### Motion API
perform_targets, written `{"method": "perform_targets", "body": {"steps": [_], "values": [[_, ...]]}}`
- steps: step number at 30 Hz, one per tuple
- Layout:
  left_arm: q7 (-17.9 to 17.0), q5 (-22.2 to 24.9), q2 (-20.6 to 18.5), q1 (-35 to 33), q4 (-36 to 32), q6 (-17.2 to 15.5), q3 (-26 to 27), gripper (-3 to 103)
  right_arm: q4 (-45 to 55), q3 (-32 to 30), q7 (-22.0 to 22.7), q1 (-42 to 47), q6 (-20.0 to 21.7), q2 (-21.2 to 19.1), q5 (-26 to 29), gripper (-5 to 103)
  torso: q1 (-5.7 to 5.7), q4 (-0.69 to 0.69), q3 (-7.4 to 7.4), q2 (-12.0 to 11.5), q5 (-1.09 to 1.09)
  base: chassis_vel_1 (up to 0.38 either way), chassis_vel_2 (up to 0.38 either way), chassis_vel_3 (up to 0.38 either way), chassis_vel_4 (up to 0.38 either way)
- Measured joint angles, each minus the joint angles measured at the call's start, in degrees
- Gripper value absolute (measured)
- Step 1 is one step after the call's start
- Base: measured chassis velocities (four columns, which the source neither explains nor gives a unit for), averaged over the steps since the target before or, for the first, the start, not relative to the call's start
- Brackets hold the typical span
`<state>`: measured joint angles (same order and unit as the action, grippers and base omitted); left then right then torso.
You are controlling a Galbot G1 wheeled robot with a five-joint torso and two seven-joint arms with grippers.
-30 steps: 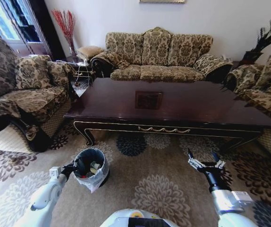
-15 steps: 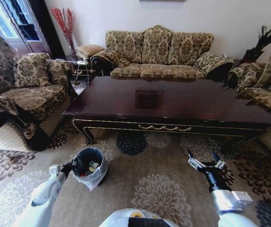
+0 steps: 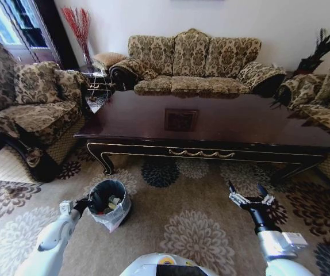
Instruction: Move to the front of the table and place the trash on the table into the trash bin.
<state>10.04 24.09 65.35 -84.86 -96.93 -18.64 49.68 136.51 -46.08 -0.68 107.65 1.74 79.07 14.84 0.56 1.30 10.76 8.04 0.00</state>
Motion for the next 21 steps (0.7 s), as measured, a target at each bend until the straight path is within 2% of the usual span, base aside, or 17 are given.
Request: {"method": "perform_targets", "body": {"steps": [8, 11, 13, 16, 19, 20, 21], "values": [[-0.3, 0.2, 0.1, -0.3, 0.0, 1.0, 0.2, 2, 0.0, 0.0, 0.0, 0.0, 0.0, 0.0, 0.0, 100, -0.12, 0.0, -0.73, -0.8, 0.0, 0.0, 0.0, 0.0, 0.0], [-0.6, 0.2, 0.1, -0.3, 0.2, 1.6, 0.2, 12, 0.0, 0.0, 0.0, 0.0, 0.0, 0.0, 0.0, 100, -0.12, -0.01, -0.74, -0.8, 0.07, 0.0, 0.0, 0.0, 0.0], [-0.6, 0.2, 0.2, -0.4, 0.3, 1.9, 0.2, 23, 0.0, 0.0, 0.0, 0.0, 0.0, 0.0, 0.0, 100, -0.1, 0.01, -0.72, -0.8, -0.02, 0.0, 0.0, 0.0, 0.0], [-0.6, 0.2, 0.3, -0.4, 0.3, 1.9, 0.2, 28, 0.0, 0.0, 0.0, 0.0, 0.0, 0.0, 0.0, 100, -0.08, -0.01, -0.68, -0.7, 0.01, 0.0, 0.0, 0.0, 0.0], [-0.6, 0.2, 0.3, -0.5, 0.1, 1.9, 0.2, 44, 0.0, 0.0, 0.0, 0.0, 0.0, 0.0, 0.0, 100, -0.04, -0.01, -0.6, -0.6, 0.0, 0.0, 0.0, 0.0, 0.0], [-0.6, 0.2, 0.3, -0.5, 0.1, 1.9, 0.2, 44, 0.0, 0.0, 0.0, 0.0, 0.0, 0.0, 0.0, 100, -0.04, -0.01, -0.6, -0.6, 0.0, 0.0, 0.0, 0.0, 0.0], [-0.6, 0.3, 0.3, -0.5, 0.1, 1.9, 0.3, 50, 0.0, 0.0, 0.0, 0.0, 0.0, 0.0, 0.0, 100, -0.04, -0.01, -0.59, -0.6, 0.01, 0.0, 0.0, 0.0, 0.0]]}}
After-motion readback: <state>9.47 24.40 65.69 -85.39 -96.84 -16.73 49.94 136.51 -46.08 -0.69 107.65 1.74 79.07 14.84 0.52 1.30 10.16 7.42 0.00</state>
